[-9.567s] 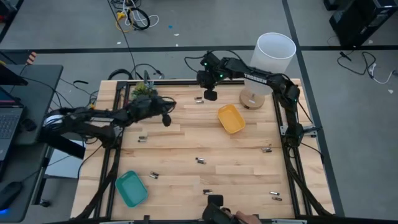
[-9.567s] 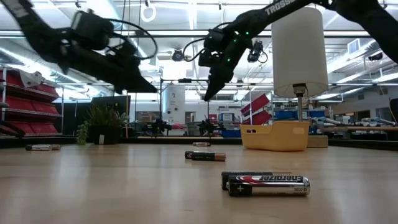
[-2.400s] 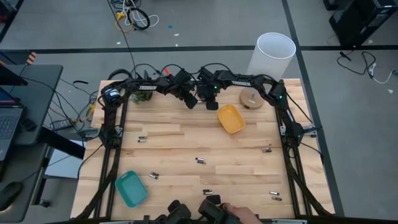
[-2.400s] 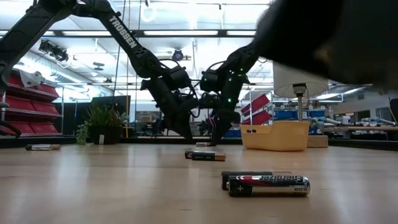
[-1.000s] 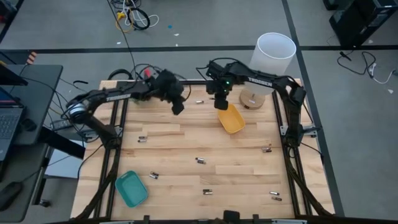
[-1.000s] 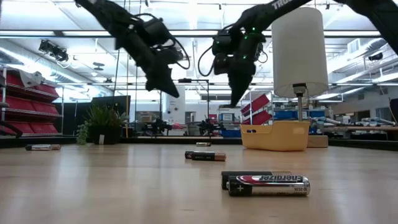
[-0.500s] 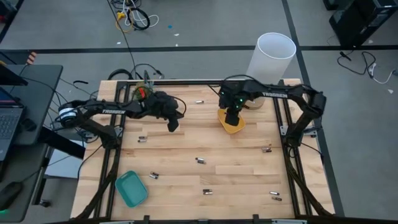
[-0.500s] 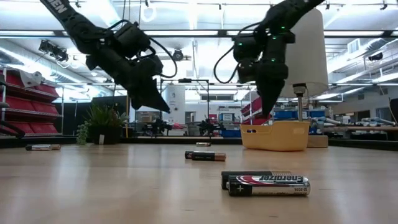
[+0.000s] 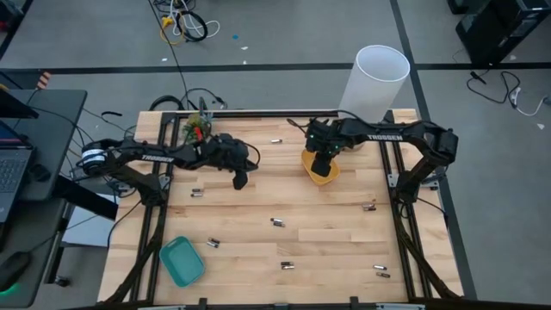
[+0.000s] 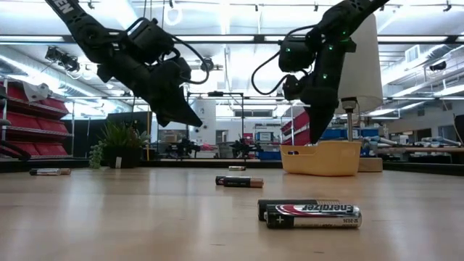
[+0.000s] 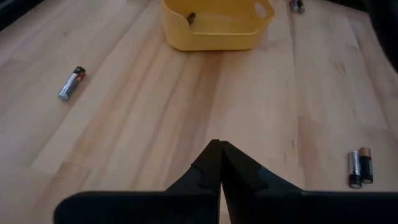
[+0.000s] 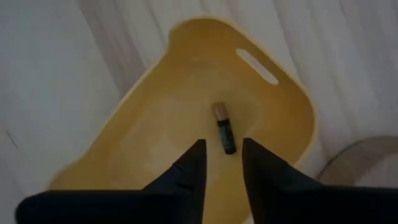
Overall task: Sort batteries
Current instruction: Put the black battery into the yellow bin
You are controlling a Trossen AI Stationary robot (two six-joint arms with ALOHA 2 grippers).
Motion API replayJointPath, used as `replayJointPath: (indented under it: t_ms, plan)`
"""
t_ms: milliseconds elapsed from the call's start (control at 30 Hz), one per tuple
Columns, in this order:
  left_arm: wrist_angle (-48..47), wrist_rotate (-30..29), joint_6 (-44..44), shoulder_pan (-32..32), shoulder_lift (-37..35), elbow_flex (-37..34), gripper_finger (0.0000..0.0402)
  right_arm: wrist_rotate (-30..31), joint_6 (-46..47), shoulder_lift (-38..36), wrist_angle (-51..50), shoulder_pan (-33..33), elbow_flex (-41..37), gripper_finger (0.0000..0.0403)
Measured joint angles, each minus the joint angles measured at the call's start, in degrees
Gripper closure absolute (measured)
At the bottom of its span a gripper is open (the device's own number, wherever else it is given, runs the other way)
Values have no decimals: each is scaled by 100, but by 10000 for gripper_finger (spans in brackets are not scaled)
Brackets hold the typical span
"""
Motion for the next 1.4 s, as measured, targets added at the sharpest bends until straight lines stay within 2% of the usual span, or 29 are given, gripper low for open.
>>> replayJointPath:
  t_ms: [167,300,567,833,967,1133,1400]
  plan:
    - [-8,-16,-73,-131,1,0,385,27,-3,-147,-502,119,0,286]
    - [44,-227,-50,-210,1,0,385,-161,68,-506,-1087,329,0,283]
    - [185,-315,53,-230,3,0,385,-234,1082,-1607,-1833,1059,-198,289]
    - [179,-489,239,-377,3,0,385,-625,2385,-2636,-1801,2168,-1654,293]
    - [257,-663,261,-411,5,0,385,-762,2489,-2814,-1723,2732,-2222,312]
    - [478,-771,375,-406,5,0,385,-1062,2841,-2772,-1631,3273,-2509,340]
    - [331,-1098,384,-407,5,0,385,-882,3532,-2769,-995,3912,-2755,351]
